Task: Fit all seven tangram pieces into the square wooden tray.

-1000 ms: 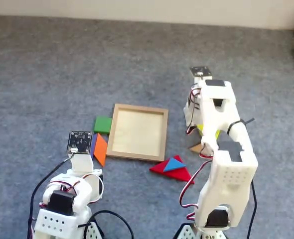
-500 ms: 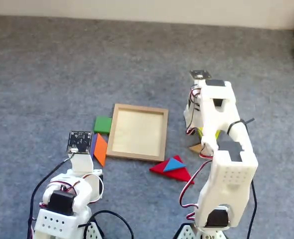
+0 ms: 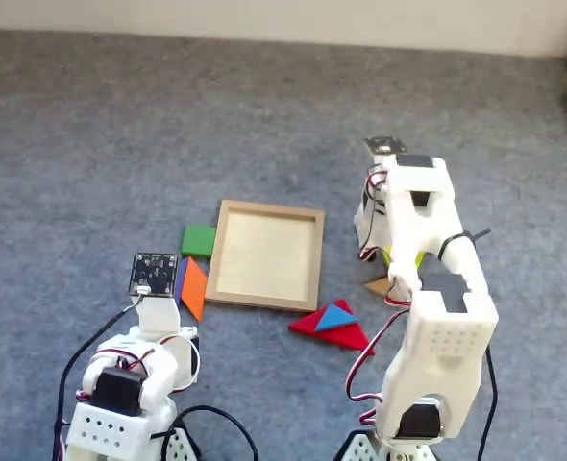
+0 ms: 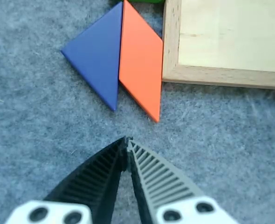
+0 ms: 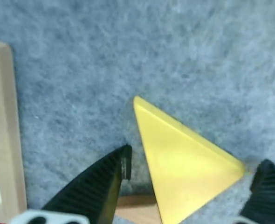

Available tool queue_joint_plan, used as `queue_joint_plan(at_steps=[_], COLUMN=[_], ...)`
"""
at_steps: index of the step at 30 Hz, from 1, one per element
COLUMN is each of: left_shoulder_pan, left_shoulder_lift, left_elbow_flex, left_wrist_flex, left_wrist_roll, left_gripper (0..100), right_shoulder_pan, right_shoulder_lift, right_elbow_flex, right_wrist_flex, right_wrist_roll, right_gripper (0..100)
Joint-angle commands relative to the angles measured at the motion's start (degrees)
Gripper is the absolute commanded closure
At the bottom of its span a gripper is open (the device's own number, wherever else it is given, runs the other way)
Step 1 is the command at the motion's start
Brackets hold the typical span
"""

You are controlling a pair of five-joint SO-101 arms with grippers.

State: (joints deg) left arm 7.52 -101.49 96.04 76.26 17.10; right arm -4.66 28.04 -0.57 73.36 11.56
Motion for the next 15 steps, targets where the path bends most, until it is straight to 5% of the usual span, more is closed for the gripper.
queue_joint_plan(at_steps=[1,15], left_shoulder_pan=[-0.48,-0.48], left_shoulder_lift=[-2.42,-2.42], left_elbow_flex=[1.19,1.19], left_wrist_flex=[0.26,0.26], left_wrist_roll=[-0.09,-0.09], left_gripper=[99,99], right_shoulder_pan=[1.19,1.71], right_shoulder_lift=[-0.04,-0.57], right_elbow_flex=[0.84,0.31], right_wrist_flex=[-1.36,0.4], right_wrist_roll=[0.53,0.18], right_gripper=[66.7,74.5])
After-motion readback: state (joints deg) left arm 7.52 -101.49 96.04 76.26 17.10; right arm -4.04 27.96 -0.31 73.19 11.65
